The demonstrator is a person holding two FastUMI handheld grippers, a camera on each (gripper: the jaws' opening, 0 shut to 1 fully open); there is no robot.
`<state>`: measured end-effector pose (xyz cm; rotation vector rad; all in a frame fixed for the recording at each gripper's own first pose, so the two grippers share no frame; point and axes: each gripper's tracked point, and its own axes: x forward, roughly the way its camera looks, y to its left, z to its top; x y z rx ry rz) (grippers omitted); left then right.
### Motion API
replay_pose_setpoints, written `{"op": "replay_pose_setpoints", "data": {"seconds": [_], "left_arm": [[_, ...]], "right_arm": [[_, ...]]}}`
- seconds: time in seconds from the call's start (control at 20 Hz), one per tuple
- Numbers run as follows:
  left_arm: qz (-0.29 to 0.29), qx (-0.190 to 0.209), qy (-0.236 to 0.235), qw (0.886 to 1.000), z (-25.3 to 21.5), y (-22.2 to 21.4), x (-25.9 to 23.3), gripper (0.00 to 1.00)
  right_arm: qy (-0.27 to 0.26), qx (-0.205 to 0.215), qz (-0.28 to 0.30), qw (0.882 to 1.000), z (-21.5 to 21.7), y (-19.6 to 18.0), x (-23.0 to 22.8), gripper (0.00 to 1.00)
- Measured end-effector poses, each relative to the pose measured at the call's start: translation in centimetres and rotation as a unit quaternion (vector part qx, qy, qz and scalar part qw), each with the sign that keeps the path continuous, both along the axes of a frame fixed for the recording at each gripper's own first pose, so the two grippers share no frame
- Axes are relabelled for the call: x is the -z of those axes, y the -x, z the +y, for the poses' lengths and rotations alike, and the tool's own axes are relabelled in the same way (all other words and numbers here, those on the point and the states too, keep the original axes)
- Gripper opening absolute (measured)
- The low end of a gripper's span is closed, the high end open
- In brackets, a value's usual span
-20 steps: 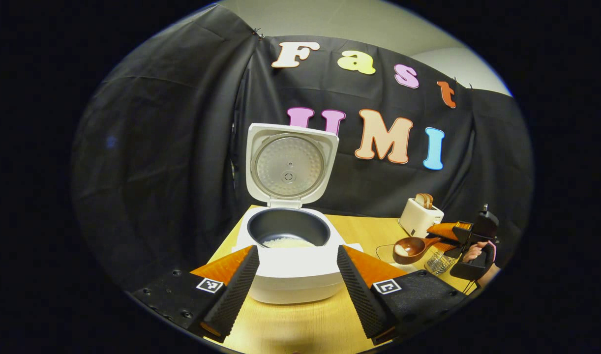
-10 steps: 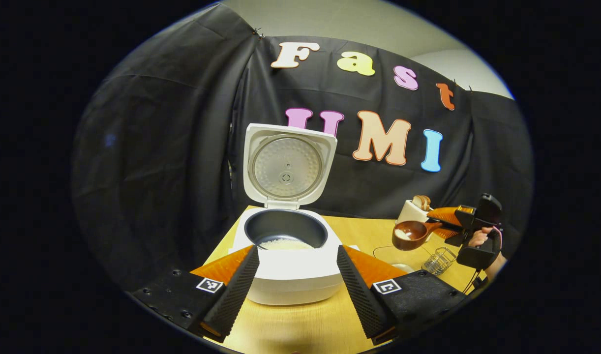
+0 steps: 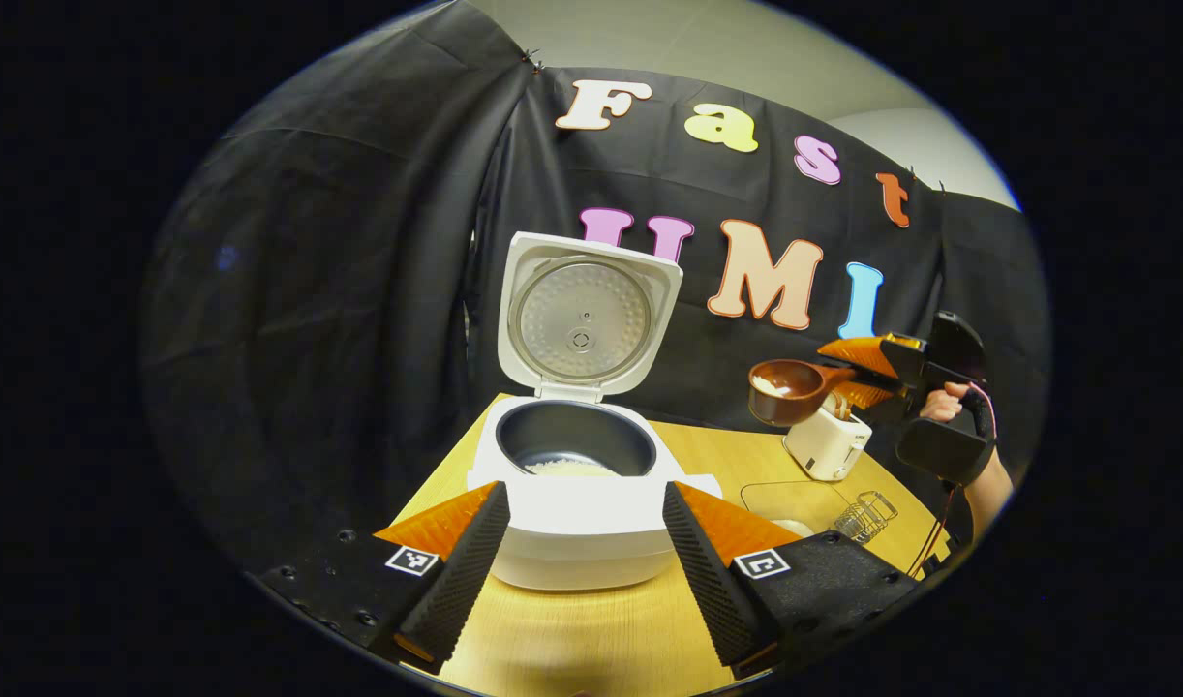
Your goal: Close the left gripper, press the button to open the rice cooker; take a wooden spoon from the chopstick holder with the right hand, scoop a spoonful of rice and pour it into the rice cooker, then put the wooden spoon back into the chopstick holder.
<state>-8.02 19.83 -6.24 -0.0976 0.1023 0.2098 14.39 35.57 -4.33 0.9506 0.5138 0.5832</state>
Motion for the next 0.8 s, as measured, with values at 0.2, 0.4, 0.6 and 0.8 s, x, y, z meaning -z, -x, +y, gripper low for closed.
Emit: {"op": "replay_pose_setpoints", "data": {"seconds": [0.2,0.4,0.6,0.8], "left_arm": [[0.001,-0.006,0.006,1.000,0.5,0.6,0.5,0.94],[0.001,-0.015,0.010,1.000,1.0,1.3,0.6,0.94],[0.002,-0.023,0.009,1.000,1.6,2.1,0.8,0.94],[0.005,-0.028,0.005,1.000,1.9,2.9,1.0,0.94]], "right_arm": [[0.027,-0.021,-0.029,0.999,4.9,0.3,-1.5,0.20],[0.083,-0.037,-0.065,0.994,9.9,0.7,-1.0,0.20],[0.132,-0.053,-0.091,0.986,14.4,1.2,0.5,0.20],[0.205,-0.056,-0.145,0.966,17.7,1.1,1.7,0.20]]}}
